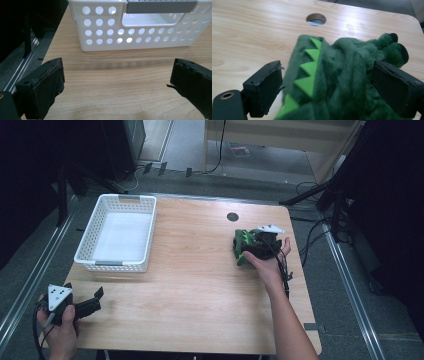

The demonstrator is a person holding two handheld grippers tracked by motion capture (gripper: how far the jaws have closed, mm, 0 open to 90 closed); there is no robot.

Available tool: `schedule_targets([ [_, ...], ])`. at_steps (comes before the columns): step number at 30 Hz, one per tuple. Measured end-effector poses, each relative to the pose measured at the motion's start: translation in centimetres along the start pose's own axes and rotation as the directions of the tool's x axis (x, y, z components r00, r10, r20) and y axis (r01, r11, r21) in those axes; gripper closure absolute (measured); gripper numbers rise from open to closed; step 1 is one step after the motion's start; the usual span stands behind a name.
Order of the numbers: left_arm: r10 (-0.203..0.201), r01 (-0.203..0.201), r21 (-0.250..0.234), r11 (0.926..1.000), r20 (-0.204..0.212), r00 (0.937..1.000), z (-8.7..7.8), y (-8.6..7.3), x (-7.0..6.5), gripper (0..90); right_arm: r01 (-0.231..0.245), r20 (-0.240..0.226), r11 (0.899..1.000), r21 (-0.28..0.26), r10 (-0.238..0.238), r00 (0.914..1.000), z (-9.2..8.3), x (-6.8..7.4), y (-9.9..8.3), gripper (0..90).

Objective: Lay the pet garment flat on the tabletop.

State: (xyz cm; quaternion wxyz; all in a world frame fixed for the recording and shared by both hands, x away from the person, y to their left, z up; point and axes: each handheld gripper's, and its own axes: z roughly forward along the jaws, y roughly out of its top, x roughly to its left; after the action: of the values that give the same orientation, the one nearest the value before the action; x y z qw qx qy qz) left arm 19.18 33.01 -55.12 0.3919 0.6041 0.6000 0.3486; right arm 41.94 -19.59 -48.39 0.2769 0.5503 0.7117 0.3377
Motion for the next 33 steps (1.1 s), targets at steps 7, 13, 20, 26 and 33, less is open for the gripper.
schedule_targets([
  [7,0.000,0.000,0.001,1.0000,0.008,1.0000,0.0,0.0,0.0,0.0,-0.011,0.020,0.990,0.140,0.009,0.9998,3.6,0.0,-0.3,0.0],
  [13,-0.003,0.003,-0.001,1.0000,0.007,1.0000,0.0,0.0,0.0,0.0,-0.043,-0.003,0.975,0.218,0.045,0.9990,5.3,-0.5,-2.0,19.0],
  [20,0.001,-0.001,-0.001,1.0000,0.002,1.0000,-0.1,0.0,0.1,0.0,-0.045,-0.023,0.991,0.123,0.048,0.9986,3.7,-1.6,-2.2,73.1],
  [26,-0.017,0.017,-0.022,0.9996,-0.004,0.9999,-0.5,0.2,0.2,0.0,-0.009,-0.062,1.000,-0.014,0.009,0.9980,0.2,-1.6,-1.8,75.8],
  [33,0.018,-0.018,-0.050,0.9986,0.002,0.9998,-1.3,1.0,-0.8,0.0,0.014,-0.130,0.990,-0.141,-0.032,0.9909,-5.3,-0.8,-0.6,75.6],
])
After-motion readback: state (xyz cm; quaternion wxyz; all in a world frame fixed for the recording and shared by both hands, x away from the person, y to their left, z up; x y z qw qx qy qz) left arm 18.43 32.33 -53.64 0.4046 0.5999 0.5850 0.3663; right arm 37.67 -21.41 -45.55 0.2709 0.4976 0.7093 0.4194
